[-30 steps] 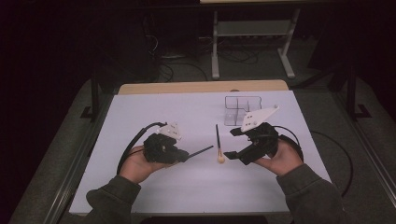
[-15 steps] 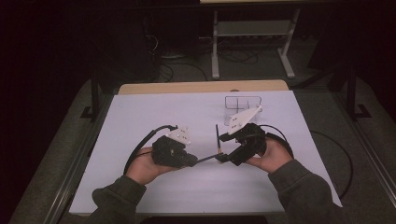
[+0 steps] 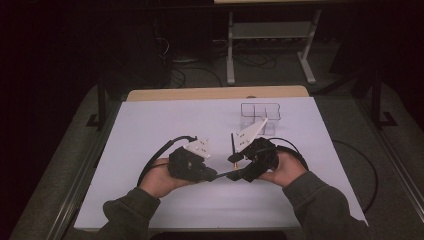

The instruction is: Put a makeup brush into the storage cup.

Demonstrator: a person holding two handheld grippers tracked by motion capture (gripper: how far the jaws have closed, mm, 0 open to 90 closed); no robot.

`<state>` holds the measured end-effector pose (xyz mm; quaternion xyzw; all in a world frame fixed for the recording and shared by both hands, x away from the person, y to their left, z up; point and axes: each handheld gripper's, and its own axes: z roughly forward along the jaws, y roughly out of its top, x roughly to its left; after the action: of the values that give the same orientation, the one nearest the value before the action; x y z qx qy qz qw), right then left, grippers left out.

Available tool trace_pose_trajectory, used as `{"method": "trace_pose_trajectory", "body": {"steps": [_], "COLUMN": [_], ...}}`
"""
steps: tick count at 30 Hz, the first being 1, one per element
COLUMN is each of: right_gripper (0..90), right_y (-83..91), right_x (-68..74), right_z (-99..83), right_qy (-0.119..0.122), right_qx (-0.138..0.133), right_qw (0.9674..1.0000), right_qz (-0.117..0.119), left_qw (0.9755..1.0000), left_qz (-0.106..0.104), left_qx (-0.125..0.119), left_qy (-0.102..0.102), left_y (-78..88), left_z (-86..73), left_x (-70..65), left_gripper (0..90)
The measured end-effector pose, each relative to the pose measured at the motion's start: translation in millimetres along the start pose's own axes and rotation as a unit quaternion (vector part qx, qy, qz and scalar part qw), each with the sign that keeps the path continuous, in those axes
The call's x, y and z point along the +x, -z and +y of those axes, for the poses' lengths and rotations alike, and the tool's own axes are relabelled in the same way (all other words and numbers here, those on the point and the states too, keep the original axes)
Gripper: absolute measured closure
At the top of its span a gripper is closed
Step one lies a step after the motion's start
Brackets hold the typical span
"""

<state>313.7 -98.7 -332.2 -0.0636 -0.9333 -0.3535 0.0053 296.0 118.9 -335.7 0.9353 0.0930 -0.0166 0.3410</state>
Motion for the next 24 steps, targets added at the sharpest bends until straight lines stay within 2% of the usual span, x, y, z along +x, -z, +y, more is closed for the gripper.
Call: {"method": "trace_pose_trajectory", "body": {"steps": [10,24], "right_gripper": [58.6,72.9], "right_y": [-6.8,-13.6], "right_x": [2.0,3.8], "right_z": [-3.1,-8.9], "right_qy": [0.017,0.029], "right_qx": [0.007,0.012], "right_qw": [0.9994,0.9977], "right_qz": [0.030,0.059], "left_qw": [0.9999,0.9993], "left_qz": [-0.012,-0.022], "left_qx": [0.005,0.009], "left_qy": [-0.011,-0.027], "left_y": [-5.5,-11.4], "left_z": [3.5,10.6], "left_x": [-3.2,-7.1], "left_gripper": [83.3,83.3]}}
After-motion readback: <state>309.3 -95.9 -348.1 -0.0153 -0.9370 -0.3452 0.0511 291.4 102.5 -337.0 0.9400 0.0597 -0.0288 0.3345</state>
